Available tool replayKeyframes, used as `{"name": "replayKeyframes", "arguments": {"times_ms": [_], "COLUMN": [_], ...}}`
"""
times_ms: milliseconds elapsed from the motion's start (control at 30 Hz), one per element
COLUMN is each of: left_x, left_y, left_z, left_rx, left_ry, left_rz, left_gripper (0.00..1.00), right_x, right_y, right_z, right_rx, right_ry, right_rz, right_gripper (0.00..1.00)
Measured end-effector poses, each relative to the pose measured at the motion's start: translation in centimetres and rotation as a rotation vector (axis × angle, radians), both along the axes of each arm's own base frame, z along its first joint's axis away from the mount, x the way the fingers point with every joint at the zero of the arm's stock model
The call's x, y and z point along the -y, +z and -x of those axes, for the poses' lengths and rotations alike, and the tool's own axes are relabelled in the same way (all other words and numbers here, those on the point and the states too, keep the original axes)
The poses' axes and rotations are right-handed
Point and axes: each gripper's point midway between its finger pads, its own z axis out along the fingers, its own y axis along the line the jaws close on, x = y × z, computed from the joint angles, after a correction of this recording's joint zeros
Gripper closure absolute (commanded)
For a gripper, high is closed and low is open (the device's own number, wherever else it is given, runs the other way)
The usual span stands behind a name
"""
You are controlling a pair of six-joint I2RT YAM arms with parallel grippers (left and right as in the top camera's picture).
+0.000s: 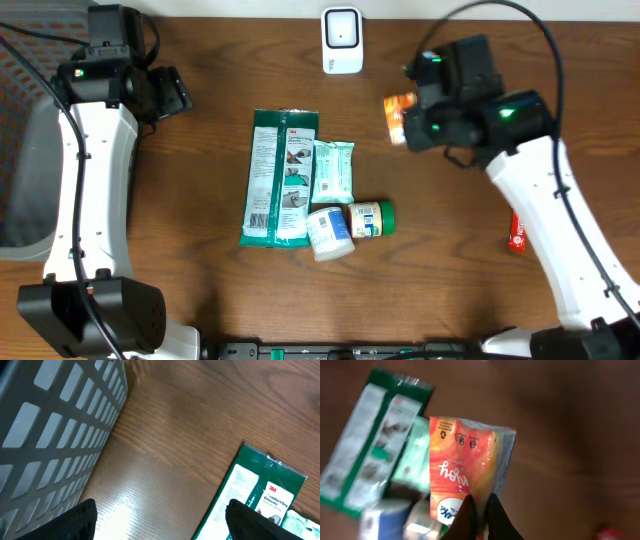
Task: Scan the item barcode
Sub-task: 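Hold the Kleenex pack's barcode in front of the scanner, right gripper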
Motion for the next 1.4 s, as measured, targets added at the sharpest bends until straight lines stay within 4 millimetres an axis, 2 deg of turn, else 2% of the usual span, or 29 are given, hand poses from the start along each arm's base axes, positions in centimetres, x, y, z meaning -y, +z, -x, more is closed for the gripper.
{"name": "replayKeyframes", "arguments": {"times_ms": [133, 267, 333, 533, 700, 867, 1033, 1233, 1400], "left_x": [0.0, 0.0, 0.0, 0.0, 0.0, 0.0, 0.0, 0.0, 0.0], "left_y": [0.0, 0.0, 0.0, 0.0, 0.0, 0.0, 0.0, 0.0, 0.0], "left_z": [0.0, 0.0, 0.0, 0.0, 0.0, 0.0, 0.0, 0.0, 0.0], "left_rx": [0.0, 0.0, 0.0, 0.0, 0.0, 0.0, 0.0, 0.0, 0.0], "left_ry": [0.0, 0.0, 0.0, 0.0, 0.0, 0.0, 0.0, 0.0, 0.0], "left_rz": [0.0, 0.0, 0.0, 0.0, 0.0, 0.0, 0.0, 0.0, 0.0], "left_gripper": [0.18, 0.18, 0.18, 0.18, 0.18, 0.18, 0.18, 0.18, 0.18], "right_x": [-1.5, -2.2, -2.4, -4.4, -7.2, -9.5, -10.6, -11.0, -11.8], "right_y": [2.8, 4.6, 5.4, 7.1, 6.9, 4.8, 1.0, -4.7, -8.6], "right_z": [-1.5, -2.8, -4.1, -10.0, -15.2, -18.9, -21.2, -22.7, -23.2], "right_rx": [0.175, 0.253, 0.275, 0.343, 0.451, 0.551, 0.56, 0.494, 0.453], "right_ry": [-0.019, -0.05, -0.067, -0.079, -0.072, -0.039, 0.034, 0.13, 0.209], "right_rz": [0.094, 0.15, 0.178, 0.268, 0.342, 0.493, 0.701, 0.874, 0.905], "right_gripper": [0.99, 0.99, 0.99, 0.99, 0.99, 0.99, 0.99, 0.99, 0.99]}}
